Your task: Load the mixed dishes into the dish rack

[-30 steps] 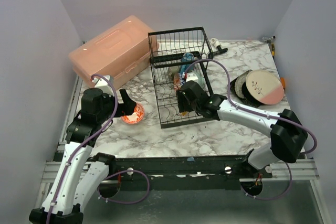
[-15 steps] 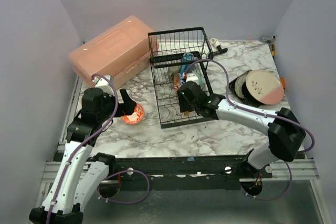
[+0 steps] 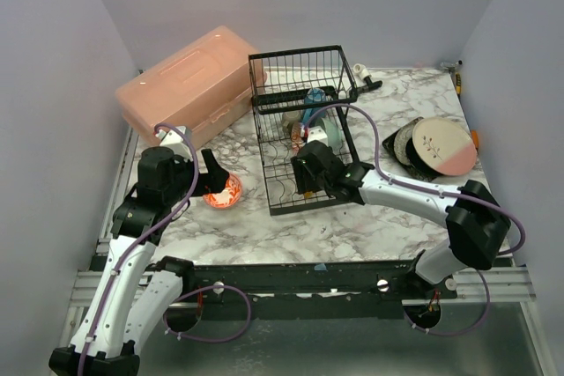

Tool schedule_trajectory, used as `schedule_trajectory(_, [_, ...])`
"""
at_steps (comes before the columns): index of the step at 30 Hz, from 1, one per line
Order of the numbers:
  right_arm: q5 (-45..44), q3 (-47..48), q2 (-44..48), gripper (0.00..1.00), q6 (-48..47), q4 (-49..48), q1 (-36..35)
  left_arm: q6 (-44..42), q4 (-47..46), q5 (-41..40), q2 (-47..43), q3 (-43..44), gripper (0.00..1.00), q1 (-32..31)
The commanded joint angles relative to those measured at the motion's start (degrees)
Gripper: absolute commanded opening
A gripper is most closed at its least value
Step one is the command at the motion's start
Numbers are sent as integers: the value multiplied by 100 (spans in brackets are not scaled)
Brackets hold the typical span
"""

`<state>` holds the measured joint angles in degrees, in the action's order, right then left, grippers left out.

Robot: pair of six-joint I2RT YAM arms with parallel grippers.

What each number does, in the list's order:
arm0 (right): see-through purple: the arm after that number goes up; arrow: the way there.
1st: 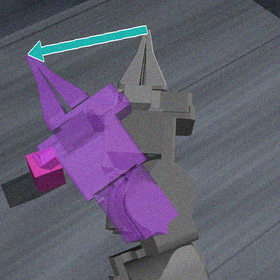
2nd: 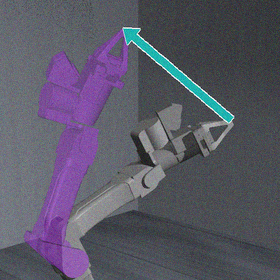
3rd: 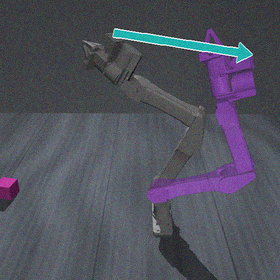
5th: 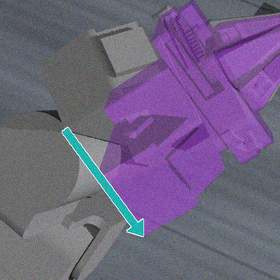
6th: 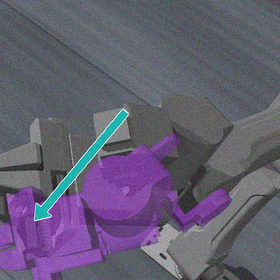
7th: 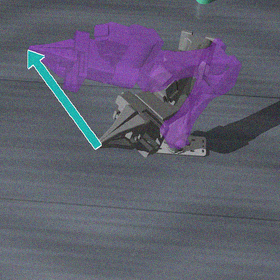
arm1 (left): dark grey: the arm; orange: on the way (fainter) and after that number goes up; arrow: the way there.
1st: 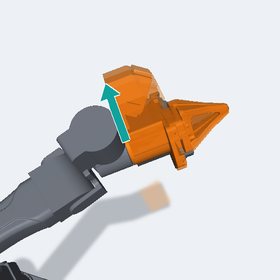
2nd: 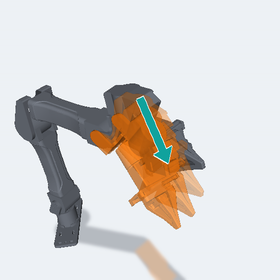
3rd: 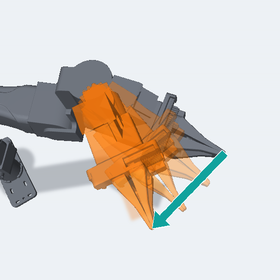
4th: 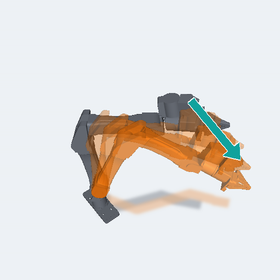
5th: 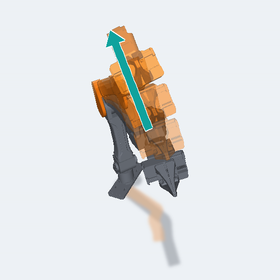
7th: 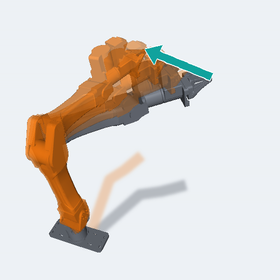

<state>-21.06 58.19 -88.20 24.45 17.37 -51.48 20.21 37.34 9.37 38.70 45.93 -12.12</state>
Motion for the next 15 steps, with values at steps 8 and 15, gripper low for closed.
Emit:
schedule_trajectory(8, [58,7,418,97,122,-11,7,-96,-69,55,64,-58,91,-1])
schedule_trajectory(15, [267,-140,980,99,147,-184,5,-12,-13,-14,137,-67,95,-3])
